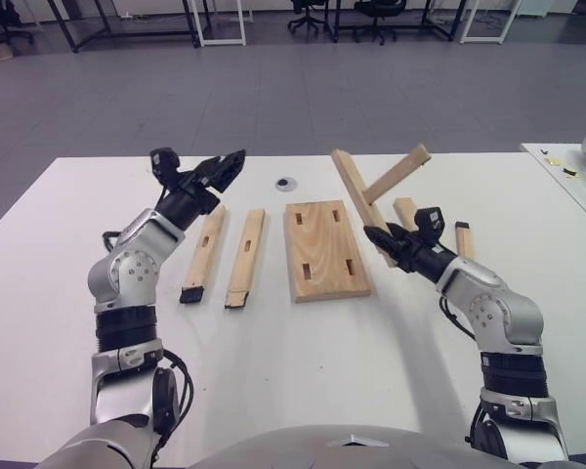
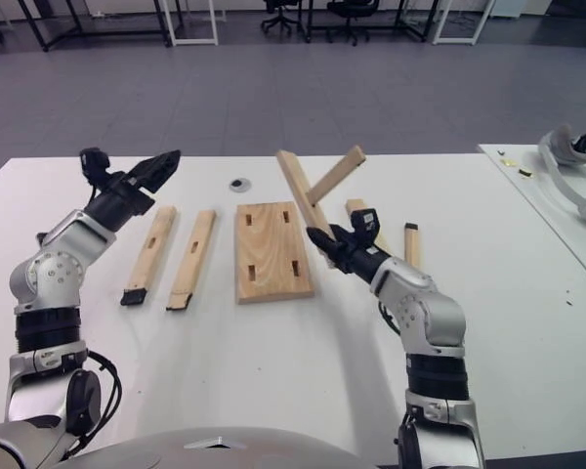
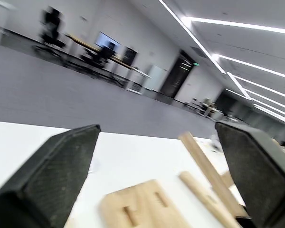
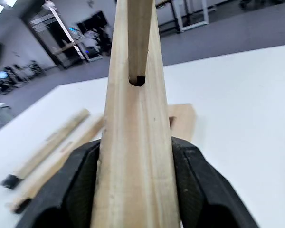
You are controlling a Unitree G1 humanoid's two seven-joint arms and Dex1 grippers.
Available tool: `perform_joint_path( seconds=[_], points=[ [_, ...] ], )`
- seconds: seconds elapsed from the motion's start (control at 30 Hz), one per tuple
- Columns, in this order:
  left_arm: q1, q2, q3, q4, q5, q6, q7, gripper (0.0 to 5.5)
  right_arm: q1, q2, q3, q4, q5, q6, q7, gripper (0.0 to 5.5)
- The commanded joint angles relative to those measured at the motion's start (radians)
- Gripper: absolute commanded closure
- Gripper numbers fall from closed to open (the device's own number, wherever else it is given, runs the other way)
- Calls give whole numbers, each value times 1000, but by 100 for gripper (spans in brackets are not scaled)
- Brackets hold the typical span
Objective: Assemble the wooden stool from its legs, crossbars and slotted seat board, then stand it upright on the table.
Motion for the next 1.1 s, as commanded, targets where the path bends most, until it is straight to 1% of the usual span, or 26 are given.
perform_joint_path(
  seconds=[0.03, 0.17, 0.23, 0.37, 0.53, 0.7, 0.87, 0.93, 1.1],
  points=[
    [-69, 28, -33, 16, -89, 153, -64, 104, -89, 13, -73, -68, 217, 86, 25, 341],
    [-97, 42, -11, 0, -209, 284, -112, 31, -118, -4, -109, -74, 365, 129, 33, 341],
    [-118, 40, 11, 10, -269, 338, -100, 13, -111, -16, -110, -81, 408, 144, 42, 341],
    [-158, 32, 36, 14, -359, 397, -77, 10, -88, -36, -73, -93, 433, 150, 55, 341],
    [-172, 25, 34, 21, -388, 410, -48, 10, -67, -49, -23, -104, 442, 157, 69, 341],
    [-173, 24, 33, 31, -408, 419, -30, 10, -46, -69, 2, -114, 469, 167, 86, 341],
    [-150, 42, 11, 8, -384, 403, -63, 10, -23, -89, 34, -139, 504, 190, 110, 341],
    [-137, 46, 5, 1, -380, 393, -85, 40, -21, -93, 36, -135, 513, 193, 111, 341],
    [-122, 53, 8, -12, -394, 390, -122, 138, -23, -94, 21, -104, 540, 187, 96, 341]
  ],
)
